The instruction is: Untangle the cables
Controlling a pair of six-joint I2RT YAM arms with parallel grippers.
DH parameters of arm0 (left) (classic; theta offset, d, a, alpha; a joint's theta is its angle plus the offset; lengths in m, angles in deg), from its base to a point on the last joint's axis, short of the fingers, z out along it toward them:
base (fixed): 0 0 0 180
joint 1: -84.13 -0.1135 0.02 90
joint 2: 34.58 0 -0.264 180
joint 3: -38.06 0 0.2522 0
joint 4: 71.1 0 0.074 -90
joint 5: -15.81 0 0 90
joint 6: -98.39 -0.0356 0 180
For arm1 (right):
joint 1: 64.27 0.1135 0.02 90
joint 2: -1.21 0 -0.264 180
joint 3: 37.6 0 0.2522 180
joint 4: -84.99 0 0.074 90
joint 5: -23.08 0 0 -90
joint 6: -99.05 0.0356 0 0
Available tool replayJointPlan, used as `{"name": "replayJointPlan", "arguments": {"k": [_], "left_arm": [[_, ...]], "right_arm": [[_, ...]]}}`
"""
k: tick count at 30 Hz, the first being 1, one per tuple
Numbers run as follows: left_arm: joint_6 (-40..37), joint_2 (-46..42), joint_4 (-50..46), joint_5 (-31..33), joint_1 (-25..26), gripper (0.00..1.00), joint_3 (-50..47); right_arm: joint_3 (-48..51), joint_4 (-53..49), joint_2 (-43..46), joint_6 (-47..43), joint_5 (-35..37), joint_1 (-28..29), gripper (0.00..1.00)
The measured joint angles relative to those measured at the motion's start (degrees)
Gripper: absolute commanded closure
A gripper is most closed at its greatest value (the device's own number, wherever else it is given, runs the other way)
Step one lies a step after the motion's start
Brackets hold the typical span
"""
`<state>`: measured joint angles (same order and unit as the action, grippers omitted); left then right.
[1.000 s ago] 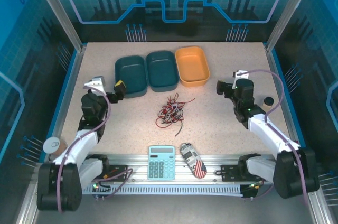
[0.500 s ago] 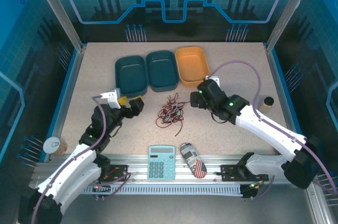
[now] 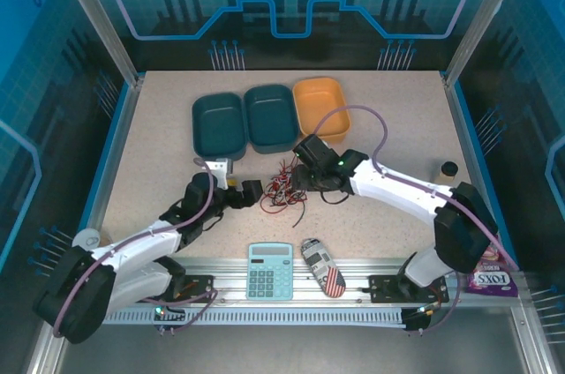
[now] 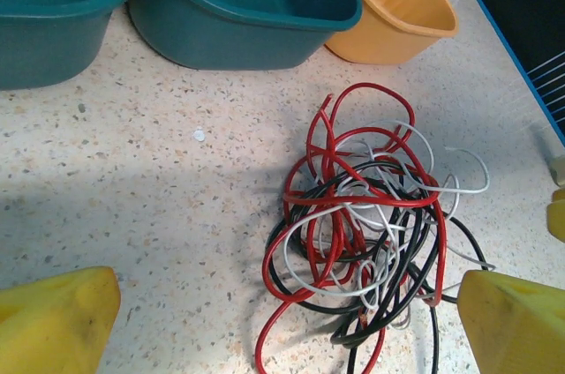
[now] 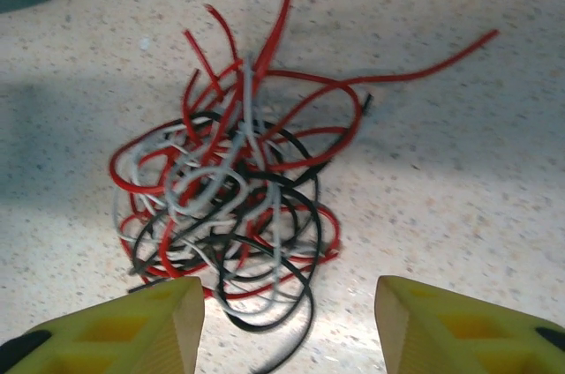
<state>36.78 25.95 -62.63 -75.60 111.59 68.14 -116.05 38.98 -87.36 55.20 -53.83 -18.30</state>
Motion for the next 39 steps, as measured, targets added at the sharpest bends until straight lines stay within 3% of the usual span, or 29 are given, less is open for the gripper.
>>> {"name": "replayJointPlan", "arguments": {"k": [6, 14, 18, 28, 39], "left_arm": [[-0.7, 2.1, 1.7, -1.5, 0.0, 0.01, 1.6], [-1.6, 4.7, 3.0, -3.1, 0.0, 0.01, 1.7], [-1.7, 5.1, 3.0, -3.8, 0.0, 0.01, 1.8], [-2.8, 5.1, 3.2, -5.0, 0.0, 0.01, 2.0], [-4.8, 5.6, 4.0, -8.6, 0.0, 0.02, 4.8]], "right_arm": [[-4.6, 0.8, -4.1, 0.0, -0.7, 0.1, 0.51], [-8.5, 0.4, -9.0, 0.0, -0.3, 0.1, 0.66], [-8.5, 0.4, -10.1, 0.2, -0.3, 0.0, 0.67], [-7.9, 2.2, -10.0, 0.0, -0.6, -0.7, 1.0], [-7.6, 3.9, 1.8, -4.1, -3.8, -0.5, 1.0]]}}
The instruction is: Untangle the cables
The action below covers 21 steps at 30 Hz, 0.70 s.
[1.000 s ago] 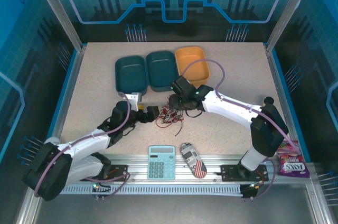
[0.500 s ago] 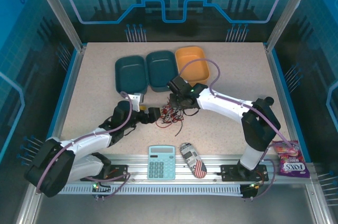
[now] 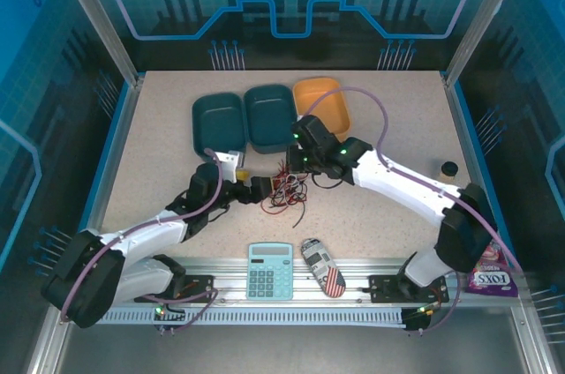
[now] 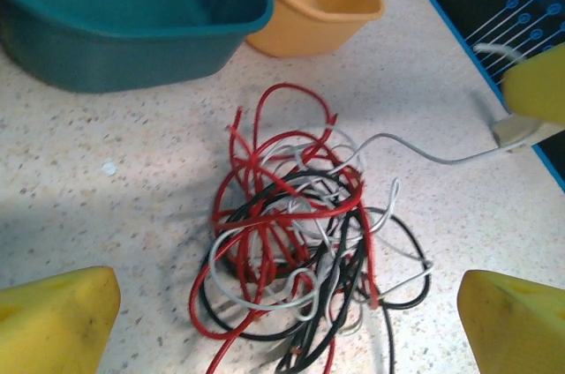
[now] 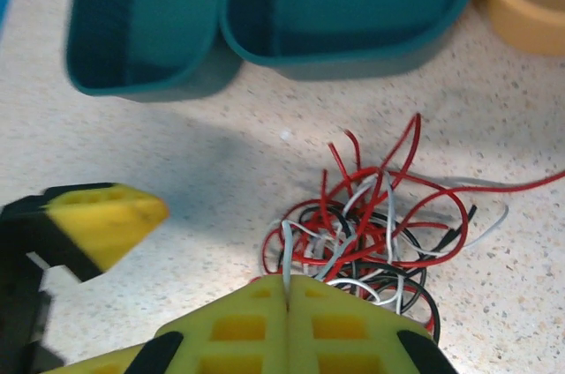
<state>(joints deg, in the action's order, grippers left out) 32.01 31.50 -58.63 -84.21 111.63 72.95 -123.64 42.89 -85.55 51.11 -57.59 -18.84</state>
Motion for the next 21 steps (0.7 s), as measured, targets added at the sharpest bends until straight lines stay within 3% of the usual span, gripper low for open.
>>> {"name": "replayJointPlan", "arguments": {"k": [15, 21], "left_arm": [[-3.2, 0.3, 5.1, -8.6, 0.0, 0.17, 2.5], [-7.3, 5.2, 10.5, -10.9, 0.2, 0.19, 4.2]], "right_arm": [[-8.8, -3.9, 8.1, -8.9, -1.8, 0.3, 1.0], [-11.7, -5.4, 9.1, -10.9, -1.6, 0.3, 1.0]]}}
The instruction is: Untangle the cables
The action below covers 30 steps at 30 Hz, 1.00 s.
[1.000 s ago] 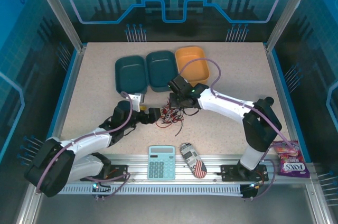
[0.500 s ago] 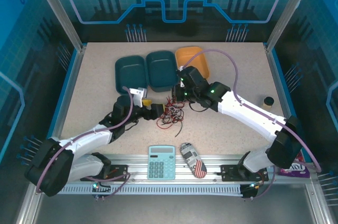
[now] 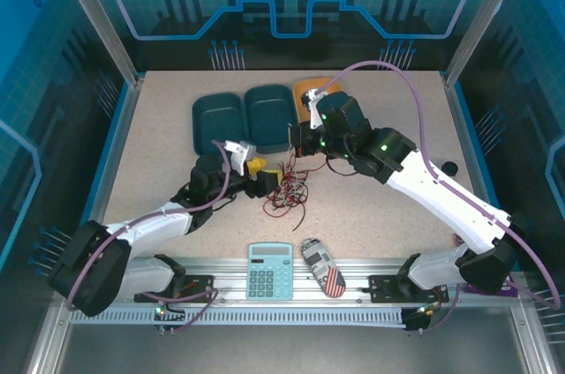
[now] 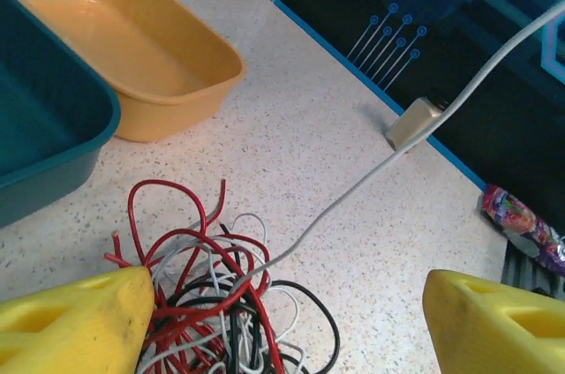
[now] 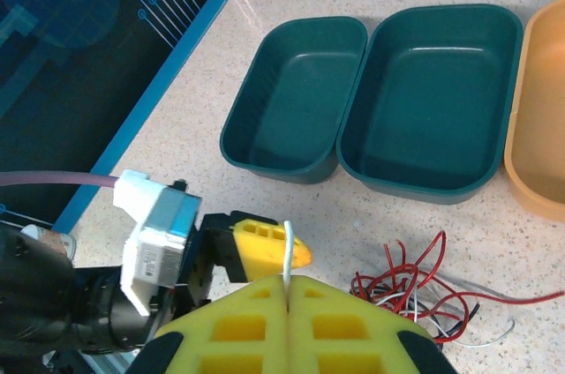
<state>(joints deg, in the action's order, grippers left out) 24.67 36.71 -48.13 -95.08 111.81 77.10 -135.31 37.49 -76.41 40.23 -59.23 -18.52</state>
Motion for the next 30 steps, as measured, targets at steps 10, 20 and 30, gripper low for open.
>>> {"name": "replayJointPlan", "arguments": {"k": [10, 20, 30], "left_arm": [[-6.2, 10.8, 4.7, 0.0, 2.0, 0.26, 5.6], [-5.7, 19.5, 10.1, 1.8, 3.4, 0.4, 7.4], [-5.7, 22.8, 13.7, 3.1, 3.5, 0.48, 7.6]], "right_arm": [[-8.0, -2.5, -0.5, -2.8, -0.3, 0.0, 1.0], [-13.4, -5.3, -2.4, -4.3, -0.7, 0.0, 1.0], [-18.3, -7.5, -2.5, -6.3, 0.7, 0.0, 1.0]]}}
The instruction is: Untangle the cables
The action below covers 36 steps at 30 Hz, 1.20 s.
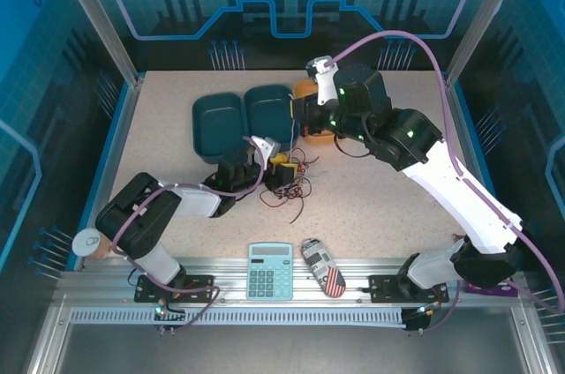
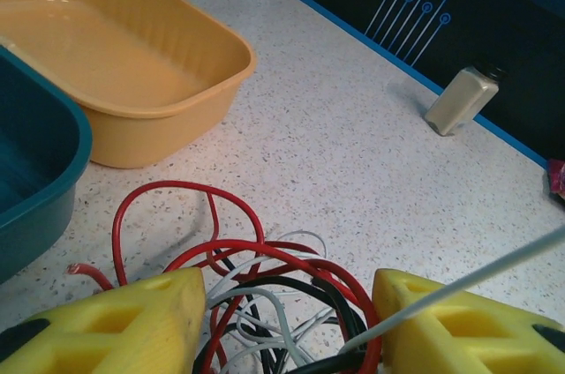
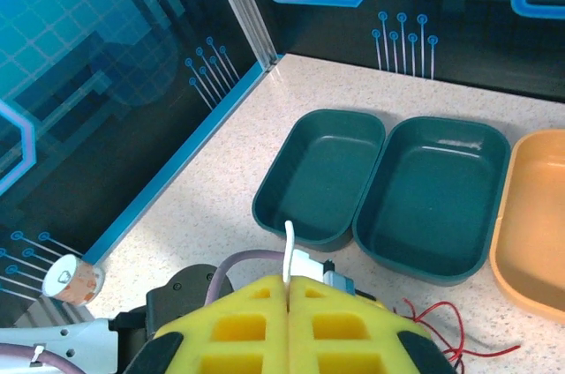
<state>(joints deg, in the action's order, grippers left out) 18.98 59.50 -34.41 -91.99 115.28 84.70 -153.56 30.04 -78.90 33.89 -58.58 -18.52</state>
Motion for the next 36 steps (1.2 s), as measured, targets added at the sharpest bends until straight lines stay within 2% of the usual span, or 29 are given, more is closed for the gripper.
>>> {"name": "replayJointPlan", "arguments": {"k": [13, 18, 25, 34, 36], "left_arm": [[0.0, 3.9, 2.7, 0.0, 0.0, 0.45, -1.1], [0.7, 5.8, 3.9, 0.0, 0.0, 0.49, -1.2], [2.0, 7.5, 4.5, 0.5, 0.0, 0.57, -1.5], [2.8, 8.3, 5.6, 0.5, 0.0, 0.57, -2.5], [2.9, 8.5, 5.8, 0.5, 0.0, 0.54, -2.7]], "right_arm": [[-8.7, -4.0, 0.0, -5.1, 6.7, 0.0, 1.0], [-13.8, -6.0, -0.2, -7.5, 9.3, 0.0, 1.0], [-18.2, -6.2, -0.2, -9.1, 10.8, 0.0, 1.0], [-20.3, -8.0, -0.2, -10.2, 11.3, 0.0, 1.0], [-22.0, -8.3, -0.2, -10.9, 11.5, 0.0, 1.0]]}}
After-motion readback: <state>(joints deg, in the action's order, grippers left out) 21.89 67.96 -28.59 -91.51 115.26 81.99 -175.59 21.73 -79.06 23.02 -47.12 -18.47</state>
